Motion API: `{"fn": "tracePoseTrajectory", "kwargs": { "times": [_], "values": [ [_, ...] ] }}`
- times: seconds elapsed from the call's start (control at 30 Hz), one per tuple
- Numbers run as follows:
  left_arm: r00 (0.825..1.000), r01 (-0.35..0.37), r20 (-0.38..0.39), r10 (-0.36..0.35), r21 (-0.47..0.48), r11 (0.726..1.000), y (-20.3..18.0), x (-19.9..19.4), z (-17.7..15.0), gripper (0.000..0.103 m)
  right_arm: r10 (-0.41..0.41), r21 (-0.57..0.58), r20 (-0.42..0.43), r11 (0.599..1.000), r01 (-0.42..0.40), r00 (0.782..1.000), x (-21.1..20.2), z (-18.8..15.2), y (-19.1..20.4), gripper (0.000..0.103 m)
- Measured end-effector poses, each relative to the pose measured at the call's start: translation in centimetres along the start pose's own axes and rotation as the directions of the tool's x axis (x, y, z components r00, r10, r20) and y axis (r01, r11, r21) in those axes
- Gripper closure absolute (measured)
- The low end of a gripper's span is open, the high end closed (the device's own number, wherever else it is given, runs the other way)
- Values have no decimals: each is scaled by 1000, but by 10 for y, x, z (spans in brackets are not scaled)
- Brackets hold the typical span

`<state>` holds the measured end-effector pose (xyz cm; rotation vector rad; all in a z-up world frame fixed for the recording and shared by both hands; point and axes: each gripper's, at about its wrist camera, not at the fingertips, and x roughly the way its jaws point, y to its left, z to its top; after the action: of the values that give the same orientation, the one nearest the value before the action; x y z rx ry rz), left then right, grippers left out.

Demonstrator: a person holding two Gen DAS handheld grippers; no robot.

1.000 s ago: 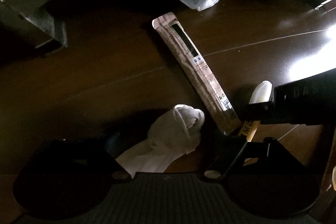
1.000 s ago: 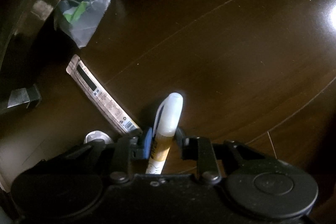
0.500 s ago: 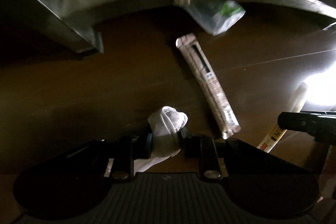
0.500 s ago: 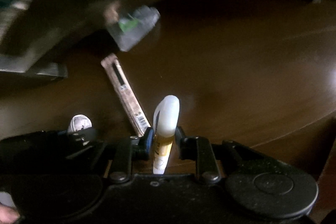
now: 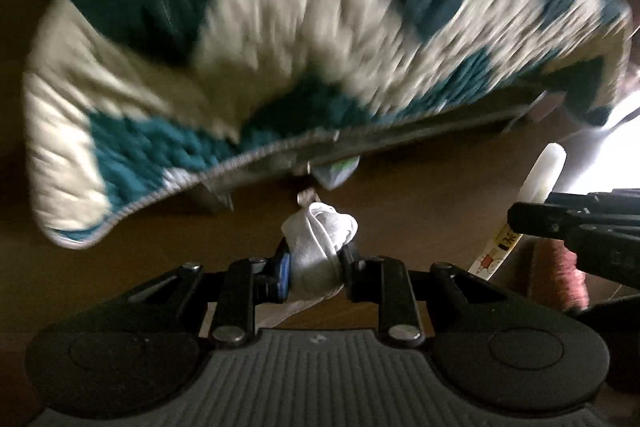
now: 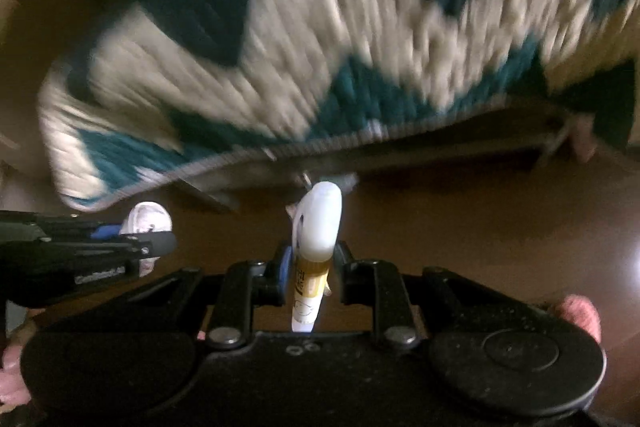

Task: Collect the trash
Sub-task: 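Lift the tube and sock up to the teal wastebasket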

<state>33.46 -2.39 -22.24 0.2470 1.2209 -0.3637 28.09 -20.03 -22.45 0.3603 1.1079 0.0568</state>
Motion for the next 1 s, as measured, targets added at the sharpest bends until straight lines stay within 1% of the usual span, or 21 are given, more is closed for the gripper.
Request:
{"fn": "tracePoseTrajectory", "kwargs": {
  "times": [0.1, 0.2, 0.27, 0.33, 0.43, 0.47, 0.57, 0.63, 0.73, 0.8, 0.83, 0.93, 1.0],
  "values": [
    [998, -10, 68, 10, 1, 1000, -9, -59, 6, 79, 50, -54, 64, 997, -47, 997, -61, 11, 12, 82],
    [990, -20, 140, 21, -2, 1000, -16, -112, 10, 79, 98, -123, 127, 989, -82, 987, -116, 21, 23, 82],
    [982, -25, 187, 25, 0, 1000, -24, -146, 13, 79, 130, -162, 162, 981, -104, 978, -152, 29, 29, 82],
    [974, -36, 224, 34, 1, 999, -32, -169, 15, 79, 160, -201, 191, 972, -121, 968, -185, 38, 34, 82],
    [958, -47, 283, 45, 0, 999, -44, -215, 22, 79, 218, -218, 217, 961, -170, 952, -226, 55, 38, 82],
    [952, -44, 303, 43, -4, 999, -46, -229, 26, 79, 228, -236, 242, 957, -170, 943, -243, 61, 41, 82],
    [938, -16, 346, 28, -38, 999, -48, -265, 42, 79, 242, -304, 318, 942, -144, 916, -284, 81, 51, 82],
    [926, 22, 378, 9, -77, 997, -44, -288, 57, 79, 236, -362, 370, 927, -94, 898, -306, 97, 60, 82],
    [897, 53, 442, 8, -125, 991, -39, -322, 83, 79, 234, -429, 426, 902, -33, 874, -333, 118, 73, 82],
    [879, 80, 477, 6, -159, 984, -35, -341, 104, 79, 231, -449, 468, 893, 4, 853, -345, 135, 81, 82],
    [868, 83, 496, 14, -174, 981, -33, -351, 115, 79, 229, -454, 472, 891, 12, 852, -350, 144, 84, 82],
    [836, 88, 547, 40, -206, 975, -30, -374, 148, 79, 235, -453, 517, 891, 30, 823, -360, 178, 91, 82],
    [824, 101, 565, 41, -218, 971, -26, -380, 170, 79, 236, -446, 538, 894, 35, 809, -361, 204, 95, 82]
  ]
}}
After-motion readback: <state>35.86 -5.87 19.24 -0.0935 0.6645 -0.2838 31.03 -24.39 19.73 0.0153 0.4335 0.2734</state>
